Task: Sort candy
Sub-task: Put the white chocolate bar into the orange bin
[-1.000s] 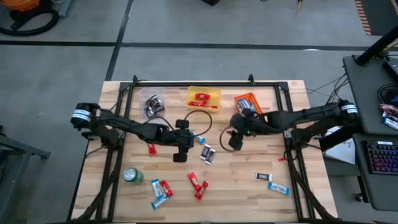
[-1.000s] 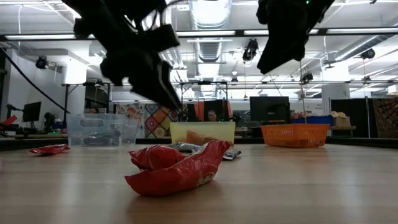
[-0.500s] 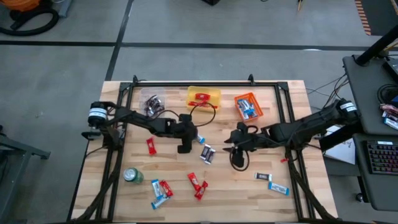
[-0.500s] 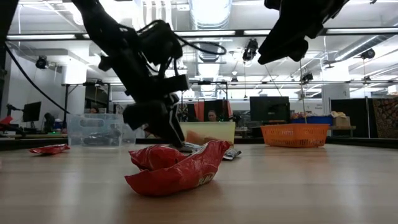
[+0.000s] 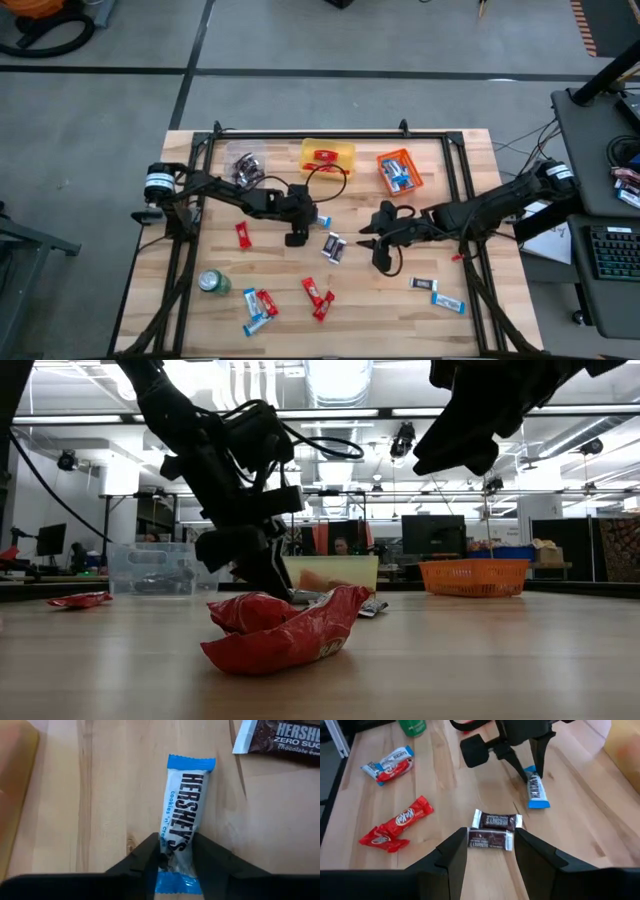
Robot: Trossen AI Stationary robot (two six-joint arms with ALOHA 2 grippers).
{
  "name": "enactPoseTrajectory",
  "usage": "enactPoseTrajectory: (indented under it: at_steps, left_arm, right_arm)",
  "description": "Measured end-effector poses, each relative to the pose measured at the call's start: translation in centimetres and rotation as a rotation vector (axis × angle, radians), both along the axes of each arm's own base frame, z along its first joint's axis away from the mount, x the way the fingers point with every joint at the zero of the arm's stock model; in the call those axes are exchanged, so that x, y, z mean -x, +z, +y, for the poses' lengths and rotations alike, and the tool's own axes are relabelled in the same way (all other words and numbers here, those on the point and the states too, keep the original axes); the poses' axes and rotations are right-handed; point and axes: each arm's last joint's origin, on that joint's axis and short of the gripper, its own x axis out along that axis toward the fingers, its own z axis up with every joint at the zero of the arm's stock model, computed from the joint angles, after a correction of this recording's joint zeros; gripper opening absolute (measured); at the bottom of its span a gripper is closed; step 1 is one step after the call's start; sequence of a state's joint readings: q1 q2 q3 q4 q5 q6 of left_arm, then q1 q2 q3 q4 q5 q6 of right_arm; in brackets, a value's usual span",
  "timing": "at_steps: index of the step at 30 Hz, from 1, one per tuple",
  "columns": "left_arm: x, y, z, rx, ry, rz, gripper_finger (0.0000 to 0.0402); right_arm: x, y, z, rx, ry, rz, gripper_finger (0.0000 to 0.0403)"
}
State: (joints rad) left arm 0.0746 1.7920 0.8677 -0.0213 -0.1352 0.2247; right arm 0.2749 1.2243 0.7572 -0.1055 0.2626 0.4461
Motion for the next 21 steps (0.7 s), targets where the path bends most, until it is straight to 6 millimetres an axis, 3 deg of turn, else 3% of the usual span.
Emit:
enactPoseTrajectory:
  at_steps: [7, 16, 21]
  left_arm:
    - [-0.1, 0.1, -0.1, 0.042, 0.057, -0.024, 0.0009]
    - [-1.2, 2.0, -1.3, 0.381, -0.104, -0.219, 0.0006]
    - [-1.6, 2.6, -1.8, 0.476, -0.081, -0.276, 0.0006]
  right_arm:
    - [-0.2, -1.7, -0.1, 0.059, -0.022, -0.012, 0.015]
    - [-2.0, -4.2, 0.5, 0.259, 0.114, 0.003, 0.0151]
    - [-3.1, -5.1, 0.7, 0.328, 0.142, 0.005, 0.0151]
